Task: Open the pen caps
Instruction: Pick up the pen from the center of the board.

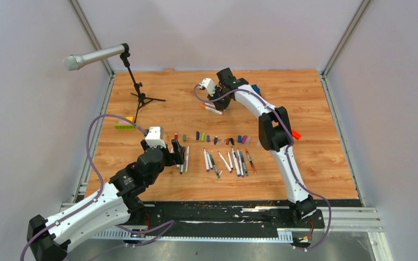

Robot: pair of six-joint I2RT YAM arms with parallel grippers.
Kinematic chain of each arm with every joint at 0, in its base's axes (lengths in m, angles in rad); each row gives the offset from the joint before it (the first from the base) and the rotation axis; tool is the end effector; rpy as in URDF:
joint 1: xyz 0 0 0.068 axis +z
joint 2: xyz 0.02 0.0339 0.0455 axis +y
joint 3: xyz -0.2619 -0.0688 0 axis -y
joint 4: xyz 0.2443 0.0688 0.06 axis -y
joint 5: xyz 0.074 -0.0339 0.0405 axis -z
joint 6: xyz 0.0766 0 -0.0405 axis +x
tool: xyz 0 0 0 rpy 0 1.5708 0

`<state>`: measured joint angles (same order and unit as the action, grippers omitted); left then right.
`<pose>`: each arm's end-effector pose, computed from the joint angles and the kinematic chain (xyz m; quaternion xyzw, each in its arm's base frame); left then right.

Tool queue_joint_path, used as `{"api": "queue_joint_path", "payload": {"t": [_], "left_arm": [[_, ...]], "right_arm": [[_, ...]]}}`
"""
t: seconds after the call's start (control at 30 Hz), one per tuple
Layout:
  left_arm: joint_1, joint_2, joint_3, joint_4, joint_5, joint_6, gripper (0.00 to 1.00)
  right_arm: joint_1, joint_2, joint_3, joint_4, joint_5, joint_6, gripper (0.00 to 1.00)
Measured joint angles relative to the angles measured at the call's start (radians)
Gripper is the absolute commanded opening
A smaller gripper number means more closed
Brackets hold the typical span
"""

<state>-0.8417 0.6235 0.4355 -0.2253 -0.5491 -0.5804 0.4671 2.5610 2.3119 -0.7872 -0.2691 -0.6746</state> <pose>0.1539 -0.1122 0.2237 -0.0421 0.8182 -0.1716 0.5470 0.4961 0.2730 0.1279 -0.5463 0.7851 0.1016 0.2737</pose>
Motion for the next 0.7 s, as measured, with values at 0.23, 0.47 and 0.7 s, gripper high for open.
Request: {"api": "queue_joint_path", "payload": {"t": [0.23,0.47,0.7], "left_arm": [[0.000,0.003,-0.008,0.043,0.049,-0.046,1.00],[0.000,0.028,-0.008,0.071,0.090,-0.077,1.00],[0.000,0.029,-0.021,0.111,0.117,-0.108,1.00]], "right_arm": [[-0.035,-0.101,-0.170,0.021,0.007,0.019,0.00],[-0.090,-0.202,-0.330,0.014,0.052,0.026,0.04],[-0.108,-0.214,-0.325,-0.073,0.071,0.001,0.17]]}}
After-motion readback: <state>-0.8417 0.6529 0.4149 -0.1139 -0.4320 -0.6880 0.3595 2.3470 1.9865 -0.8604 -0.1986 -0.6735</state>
